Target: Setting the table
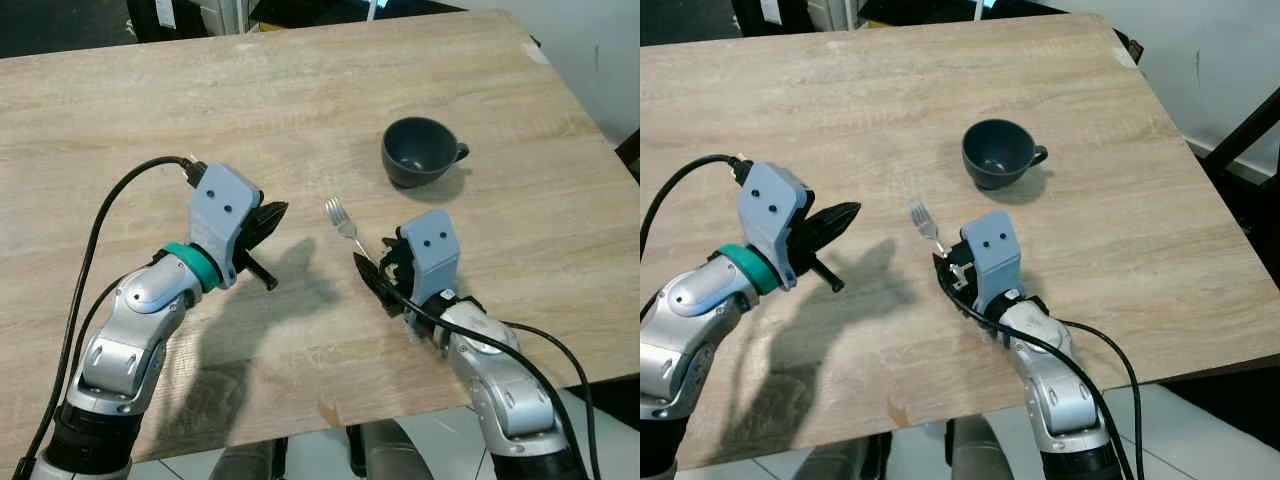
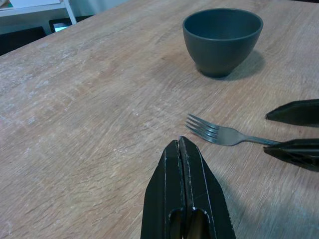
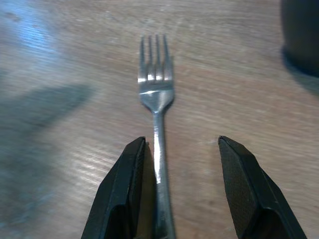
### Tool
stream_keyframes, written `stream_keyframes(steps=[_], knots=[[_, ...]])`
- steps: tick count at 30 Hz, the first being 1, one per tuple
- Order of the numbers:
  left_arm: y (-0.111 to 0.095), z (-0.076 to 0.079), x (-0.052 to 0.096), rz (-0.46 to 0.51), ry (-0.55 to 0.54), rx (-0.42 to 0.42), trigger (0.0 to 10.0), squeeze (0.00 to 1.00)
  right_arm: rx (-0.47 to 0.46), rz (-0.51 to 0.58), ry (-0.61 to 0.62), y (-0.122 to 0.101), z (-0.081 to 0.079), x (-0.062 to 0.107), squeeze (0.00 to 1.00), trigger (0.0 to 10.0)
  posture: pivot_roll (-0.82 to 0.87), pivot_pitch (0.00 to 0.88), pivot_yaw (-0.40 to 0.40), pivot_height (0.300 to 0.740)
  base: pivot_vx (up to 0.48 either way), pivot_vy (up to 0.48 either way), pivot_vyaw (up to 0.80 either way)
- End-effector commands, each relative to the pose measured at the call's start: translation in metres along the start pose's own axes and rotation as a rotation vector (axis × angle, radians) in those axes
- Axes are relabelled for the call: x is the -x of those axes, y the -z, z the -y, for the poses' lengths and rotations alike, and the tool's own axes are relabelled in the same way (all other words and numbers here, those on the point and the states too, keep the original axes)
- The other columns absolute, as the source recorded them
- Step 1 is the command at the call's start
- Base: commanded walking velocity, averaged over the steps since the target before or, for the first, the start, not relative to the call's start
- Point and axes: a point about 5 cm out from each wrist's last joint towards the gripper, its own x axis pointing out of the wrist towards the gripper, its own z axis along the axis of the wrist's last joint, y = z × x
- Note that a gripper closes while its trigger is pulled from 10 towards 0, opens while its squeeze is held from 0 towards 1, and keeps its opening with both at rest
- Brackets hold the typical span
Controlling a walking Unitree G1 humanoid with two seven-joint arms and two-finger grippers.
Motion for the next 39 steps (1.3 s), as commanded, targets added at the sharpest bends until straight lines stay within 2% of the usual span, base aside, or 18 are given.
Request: stream_keyframes(steps=[1,2,3,5,9,16,21,31,33,34,37,38,39], knots=[[0.005,0.002,0.0,-0.023,0.006,0.011,10.0,0.0,-0.014,-0.104,0.022,0.022,-0.001,0.001,0.0,10.0,-0.04,0.225,0.067,0.74,0.0,0.0,0.0],[0.005,0.002,0.0,-0.021,0.006,0.012,10.0,0.0,-0.039,-0.124,0.039,0.025,0.0,-0.002,0.0,7.3,-0.04,0.226,0.066,0.74,0.0,0.0,0.0],[0.005,0.003,-0.001,-0.021,0.006,0.013,10.0,0.0,-0.071,-0.141,0.042,0.028,0.0,-0.004,0.0,0.0,-0.04,0.226,0.067,0.74,0.0,0.0,0.0],[0.005,0.004,-0.001,-0.02,0.006,0.015,10.0,0.0,-0.105,-0.176,0.035,0.033,-0.001,-0.005,0.0,0.0,-0.04,0.226,0.066,0.74,0.0,0.0,0.0],[0.005,0.004,-0.001,-0.02,0.006,0.016,10.0,0.0,-0.104,-0.192,0.035,0.037,-0.001,-0.005,0.0,0.0,-0.04,0.227,0.068,0.74,0.0,0.0,0.0],[0.006,0.004,-0.003,-0.021,0.005,0.017,10.0,0.0,-0.1,-0.184,0.044,0.038,-0.001,-0.007,0.0,0.0,-0.04,0.227,0.07,0.74,0.0,0.0,0.0],[0.007,0.005,-0.003,-0.02,0.006,0.018,10.0,0.0,-0.119,-0.137,0.059,0.03,0.0,-0.01,0.0,0.0,-0.05,0.22,0.073,0.74,0.0,0.0,0.0],[0.008,0.007,-0.007,-0.017,0.01,0.021,10.0,0.0,-0.153,0.039,0.08,-0.002,0.007,-0.007,0.0,0.0,-0.06,0.206,0.076,0.74,0.0,0.0,0.0],[0.009,0.007,-0.008,-0.018,0.002,0.022,10.0,0.0,-0.147,0.146,0.035,-0.027,0.005,-0.002,0.0,0.0,-0.06,0.206,0.078,0.74,0.0,0.0,0.0],[0.009,0.007,-0.008,-0.018,0.002,0.022,10.0,0.0,-0.147,0.146,0.035,-0.027,0.005,-0.002,0.0,0.0,-0.06,0.206,0.078,0.74,0.0,0.0,0.0],[0.01,0.006,-0.01,-0.017,-0.022,0.027,10.0,0.0,-0.146,0.319,-0.028,-0.062,0.002,0.008,0.0,0.0,-0.07,0.2,0.079,0.74,0.0,0.0,0.0],[0.01,0.006,-0.011,-0.014,-0.03,0.028,10.0,0.0,-0.152,0.36,-0.029,-0.07,0.003,0.01,0.0,10.0,-0.07,0.198,0.08,0.74,0.0,0.0,0.0],[0.01,0.006,-0.011,-0.014,-0.03,0.028,10.0,0.0,-0.152,0.36,-0.029,-0.07,0.003,0.01,0.0,10.0,-0.07,0.198,0.08,0.74,0.0,0.0,0.0]])
